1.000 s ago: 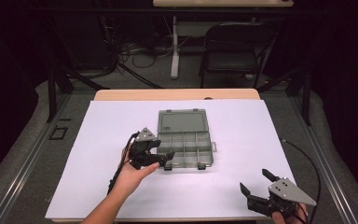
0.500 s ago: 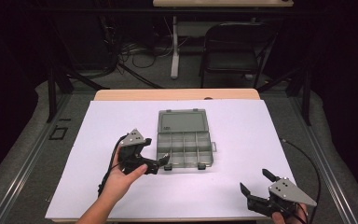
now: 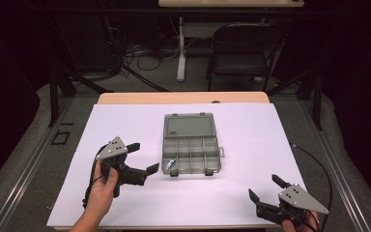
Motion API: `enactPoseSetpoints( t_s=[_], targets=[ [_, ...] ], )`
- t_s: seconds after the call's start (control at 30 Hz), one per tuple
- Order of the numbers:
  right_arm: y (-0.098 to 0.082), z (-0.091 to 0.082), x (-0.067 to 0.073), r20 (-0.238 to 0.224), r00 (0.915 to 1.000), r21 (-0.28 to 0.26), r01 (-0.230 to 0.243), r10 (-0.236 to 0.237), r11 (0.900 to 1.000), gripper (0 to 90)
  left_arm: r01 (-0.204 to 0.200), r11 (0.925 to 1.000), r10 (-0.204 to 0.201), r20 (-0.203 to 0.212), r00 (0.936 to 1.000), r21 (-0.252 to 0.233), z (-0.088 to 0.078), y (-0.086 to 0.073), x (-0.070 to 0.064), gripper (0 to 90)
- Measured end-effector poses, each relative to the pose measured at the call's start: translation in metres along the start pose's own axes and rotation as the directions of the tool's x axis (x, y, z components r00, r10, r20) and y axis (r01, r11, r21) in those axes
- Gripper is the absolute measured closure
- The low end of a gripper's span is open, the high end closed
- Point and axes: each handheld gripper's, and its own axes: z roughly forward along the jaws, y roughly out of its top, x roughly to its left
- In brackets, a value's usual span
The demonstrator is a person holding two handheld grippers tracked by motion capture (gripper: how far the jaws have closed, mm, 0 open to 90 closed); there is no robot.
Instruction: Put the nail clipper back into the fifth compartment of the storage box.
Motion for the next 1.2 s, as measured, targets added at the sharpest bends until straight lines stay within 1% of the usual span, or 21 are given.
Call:
enactPoseSetpoints(
  t_s=[0.1, 0.2, 0.23, 0.33, 0.47, 0.53, 0.57, 0.6, 0.63, 0.7, 0.83, 0.97, 1.0, 1.17, 1.2],
  targets=[
    [0.000, -0.001, -0.001, -0.002, 1.0000, 0.004, 0.001, -0.001, 1.000, 14.0, 0.000, 1.0000, 0.000, -0.010, 0.9999, -0.008, -0.007, -0.004, 0.003, 0.3],
    [0.000, -0.001, 0.000, -0.003, 1.0000, 0.007, 0.004, -0.004, 1.000, 13.7, -0.002, 0.9998, 0.002, -0.029, 0.9996, -0.021, -0.016, -0.009, 0.005, 0.3],
    [0.001, -0.001, 0.000, 0.004, 1.0000, 0.006, 0.003, -0.003, 1.000, 13.7, -0.002, 0.9997, 0.001, -0.031, 0.9995, -0.026, -0.018, -0.011, 0.006, 0.3],
    [0.001, -0.001, 0.000, 0.003, 1.0000, 0.003, 0.001, -0.001, 1.000, 13.6, -0.001, 0.9995, 0.000, -0.035, 0.9994, -0.031, -0.024, -0.017, 0.007, 0.3],
    [0.001, -0.001, 0.000, 0.005, 1.0000, 0.004, 0.004, -0.004, 1.000, 13.3, -0.004, 0.9993, 0.002, -0.056, 0.9984, -0.038, -0.032, -0.026, 0.009, 0.3],
    [0.001, -0.001, 0.000, 0.003, 1.0000, 0.005, 0.003, -0.003, 1.000, 13.3, 0.009, 0.9987, -0.012, -0.059, 0.9982, -0.050, -0.035, -0.031, 0.011, 0.3],
    [0.001, -0.001, 0.000, -0.001, 1.0000, 0.005, 0.002, -0.002, 1.000, 13.3, 0.009, 0.9988, -0.012, -0.061, 0.9981, -0.048, -0.037, -0.033, 0.012, 0.3],
    [0.000, 0.000, 0.000, 0.005, 1.0000, -0.004, 0.001, -0.001, 1.000, 13.3, 0.011, 0.9988, -0.014, -0.060, 0.9981, -0.048, -0.039, -0.035, 0.014, 0.3],
    [0.000, 0.000, 0.000, 0.005, 1.0000, 0.001, 0.001, -0.001, 1.000, 13.3, 0.016, 0.9985, -0.020, -0.069, 0.9974, -0.053, -0.040, -0.037, 0.014, 0.3],
    [0.000, 0.001, 0.000, 0.004, 1.0000, -0.003, -0.003, 0.003, 1.000, 13.3, 0.020, 0.9980, -0.024, -0.076, 0.9968, -0.061, -0.043, -0.042, 0.017, 0.3],
    [0.000, 0.001, 0.000, 0.006, 1.0000, 0.004, -0.001, 0.001, 1.000, 13.2, 0.038, 0.9972, -0.044, -0.093, 0.9947, -0.065, -0.046, -0.051, 0.023, 0.3],
    [-0.001, 0.001, -0.001, 0.009, 1.0000, 0.001, 0.001, -0.001, 1.000, 12.9, 0.045, 0.9972, -0.051, -0.105, 0.9931, -0.059, -0.048, -0.059, 0.027, 0.3],
    [-0.001, 0.001, -0.001, 0.008, 1.0000, 0.005, -0.002, 0.001, 1.000, 12.8, 0.052, 0.9965, -0.059, -0.109, 0.9923, -0.066, -0.048, -0.061, 0.028, 0.3],
    [-0.002, 0.001, -0.002, 0.010, 1.0000, -0.004, -0.001, 0.001, 1.000, 12.3, 0.060, 0.9952, -0.070, -0.124, 0.9899, -0.077, -0.050, -0.067, 0.032, 0.3],
    [-0.002, 0.001, -0.003, 0.006, 1.0000, 0.007, 0.000, 0.000, 1.000, 12.3, 0.064, 0.9947, -0.074, -0.124, 0.9896, -0.080, -0.050, -0.068, 0.033, 0.3]
  ],
)
